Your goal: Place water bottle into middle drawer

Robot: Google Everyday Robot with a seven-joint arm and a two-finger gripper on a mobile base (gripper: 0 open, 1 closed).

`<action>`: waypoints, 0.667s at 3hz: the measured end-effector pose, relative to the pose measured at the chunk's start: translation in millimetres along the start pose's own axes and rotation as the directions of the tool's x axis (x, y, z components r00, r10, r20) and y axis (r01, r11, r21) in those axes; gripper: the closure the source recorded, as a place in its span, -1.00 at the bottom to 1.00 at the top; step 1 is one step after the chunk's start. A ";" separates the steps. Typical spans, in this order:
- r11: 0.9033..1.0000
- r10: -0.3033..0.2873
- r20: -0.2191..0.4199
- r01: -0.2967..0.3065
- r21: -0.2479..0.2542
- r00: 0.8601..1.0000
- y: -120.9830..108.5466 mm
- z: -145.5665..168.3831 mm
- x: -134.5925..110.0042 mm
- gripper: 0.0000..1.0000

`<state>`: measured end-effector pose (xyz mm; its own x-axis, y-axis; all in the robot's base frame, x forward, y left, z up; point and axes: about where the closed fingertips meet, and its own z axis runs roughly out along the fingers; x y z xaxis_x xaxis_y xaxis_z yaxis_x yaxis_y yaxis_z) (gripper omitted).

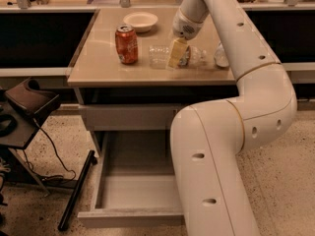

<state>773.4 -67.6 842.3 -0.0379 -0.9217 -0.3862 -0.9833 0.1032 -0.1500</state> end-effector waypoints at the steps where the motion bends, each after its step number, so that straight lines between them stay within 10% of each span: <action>1: 1.000 0.000 0.000 0.000 0.000 1.000 0.0 0.0 0.0 -0.15; 2: 1.000 0.000 0.000 0.000 0.000 1.000 0.0 0.0 0.0 0.32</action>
Offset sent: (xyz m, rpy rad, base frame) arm 0.0000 0.0000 0.0000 0.0000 0.0000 0.0000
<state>773.4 -67.6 842.3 -0.0379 -0.9215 -0.3864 -0.9832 0.1034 -0.1501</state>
